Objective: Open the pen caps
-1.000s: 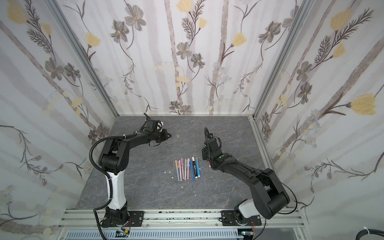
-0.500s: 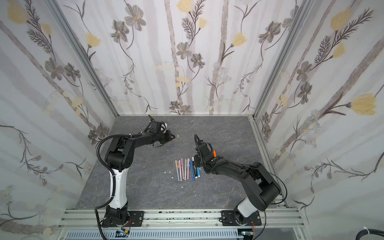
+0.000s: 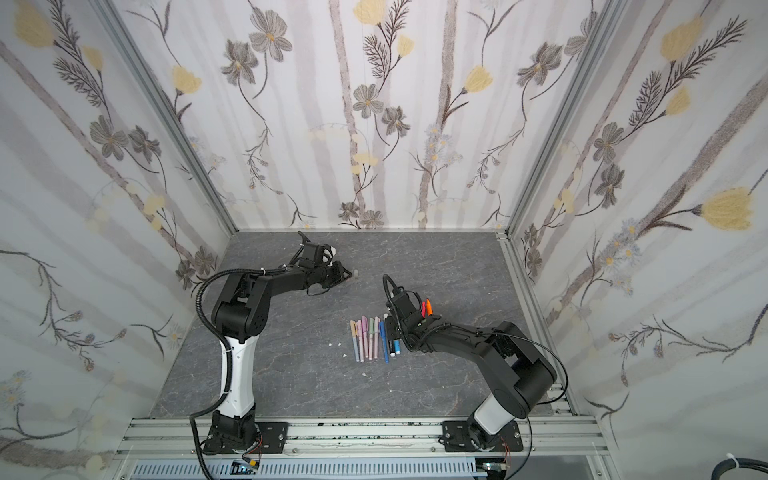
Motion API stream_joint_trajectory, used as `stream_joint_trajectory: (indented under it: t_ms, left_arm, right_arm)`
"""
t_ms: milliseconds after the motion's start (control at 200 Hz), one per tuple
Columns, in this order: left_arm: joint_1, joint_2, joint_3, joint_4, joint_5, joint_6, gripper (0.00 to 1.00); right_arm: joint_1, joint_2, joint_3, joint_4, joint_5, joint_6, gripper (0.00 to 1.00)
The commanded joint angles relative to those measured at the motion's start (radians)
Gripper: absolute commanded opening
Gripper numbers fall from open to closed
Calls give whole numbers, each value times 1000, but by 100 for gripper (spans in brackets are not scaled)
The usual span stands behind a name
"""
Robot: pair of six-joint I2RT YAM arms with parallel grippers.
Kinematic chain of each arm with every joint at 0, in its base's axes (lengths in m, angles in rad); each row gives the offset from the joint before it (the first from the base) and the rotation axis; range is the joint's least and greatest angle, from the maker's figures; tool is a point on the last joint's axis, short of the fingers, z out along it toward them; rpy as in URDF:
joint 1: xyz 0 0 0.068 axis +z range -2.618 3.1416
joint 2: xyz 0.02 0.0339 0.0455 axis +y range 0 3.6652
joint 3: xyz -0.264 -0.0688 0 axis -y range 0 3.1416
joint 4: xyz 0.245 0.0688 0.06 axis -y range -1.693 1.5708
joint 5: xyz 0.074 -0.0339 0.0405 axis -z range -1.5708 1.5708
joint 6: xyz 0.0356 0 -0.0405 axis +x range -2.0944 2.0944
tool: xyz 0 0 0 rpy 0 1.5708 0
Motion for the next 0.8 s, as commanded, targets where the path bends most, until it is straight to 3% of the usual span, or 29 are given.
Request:
stream_joint_trajectory:
  t_ms: [0, 575, 794]
  left_arm:
    - [-2, 6, -6, 37, 11, -12, 18]
    - [-1, 29, 7, 40, 2, -11, 26]
    - [12, -35, -43, 52, -13, -11, 29]
  right_arm:
    - [10, 3, -3, -14, 14, 25, 35]
    - [16, -16, -77, -27, 25, 49, 34]
    - [18, 3, -80, -20, 19, 51, 31]
